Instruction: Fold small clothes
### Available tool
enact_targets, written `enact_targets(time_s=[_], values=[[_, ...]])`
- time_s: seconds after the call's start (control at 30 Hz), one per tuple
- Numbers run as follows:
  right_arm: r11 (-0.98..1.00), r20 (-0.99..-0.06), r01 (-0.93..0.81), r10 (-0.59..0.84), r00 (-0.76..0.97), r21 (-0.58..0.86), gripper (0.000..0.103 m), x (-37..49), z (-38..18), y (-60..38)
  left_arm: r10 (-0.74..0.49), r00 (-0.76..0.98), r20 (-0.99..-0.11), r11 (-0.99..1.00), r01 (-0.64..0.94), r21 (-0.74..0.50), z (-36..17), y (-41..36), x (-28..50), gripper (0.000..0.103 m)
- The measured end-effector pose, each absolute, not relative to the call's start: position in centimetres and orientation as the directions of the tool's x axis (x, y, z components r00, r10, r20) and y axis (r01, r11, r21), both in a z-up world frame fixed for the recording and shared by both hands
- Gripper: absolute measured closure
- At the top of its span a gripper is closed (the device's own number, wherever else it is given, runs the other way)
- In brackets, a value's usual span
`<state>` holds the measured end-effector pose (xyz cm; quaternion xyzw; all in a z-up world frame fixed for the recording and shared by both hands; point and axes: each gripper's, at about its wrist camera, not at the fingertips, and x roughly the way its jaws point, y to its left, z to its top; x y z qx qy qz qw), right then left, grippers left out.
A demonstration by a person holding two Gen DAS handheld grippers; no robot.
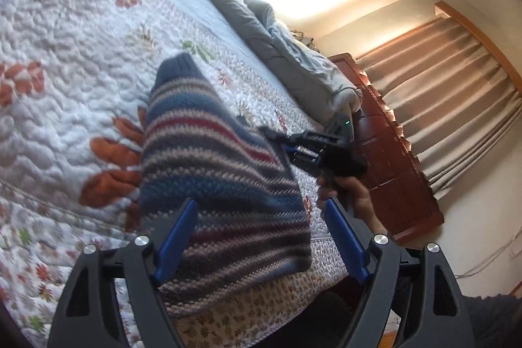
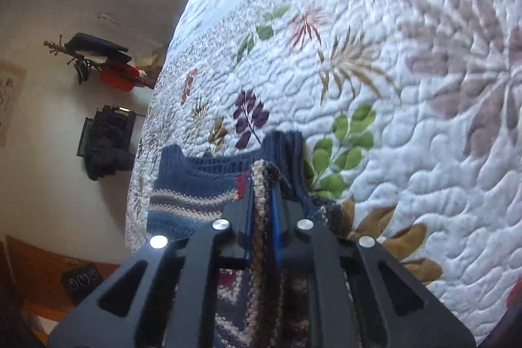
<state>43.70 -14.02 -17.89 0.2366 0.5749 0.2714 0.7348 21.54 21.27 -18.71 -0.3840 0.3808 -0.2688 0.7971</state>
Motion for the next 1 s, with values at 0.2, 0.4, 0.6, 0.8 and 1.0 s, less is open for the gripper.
enact_targets(time_s=[0.2,0.4,0.6,0.8,1.0], values=[[0.772,-0.719,-0.076,0.619,0.315,0.631,0.096,42.9,-18.1,-17.6,-0.759,0.551,-0.346,0.487,0.128,-0.864,-20.1,20.7,21.2,0.023],[0.805,-0.762,-0.086,0.585,0.277,0.587,0.078,42.3,-20.3,-15.9,-0.752,0.541,-0.377,0.495,0.087,-0.864,-20.5,20.6,21.6,0.022],[0.782,-0.691,-0.275,0.623,0.366,0.559,0.072,35.6,-13.0,-15.5,-0.743,0.577,-0.339,0.507,0.154,-0.848,-17.0,21.5,22.1,0.018],[0.794,-0.748,-0.229,0.607,0.267,0.563,0.095,32.2,-17.2,-15.1,-0.764,0.527,-0.372,0.470,0.059,-0.881,-19.9,21.4,25.8,0.018],[0.777,-0.724,-0.197,0.628,0.284,0.597,0.096,30.8,-17.1,-16.9,-0.772,0.527,-0.355,0.424,0.011,-0.905,-20.1,21.8,25.5,0.019]])
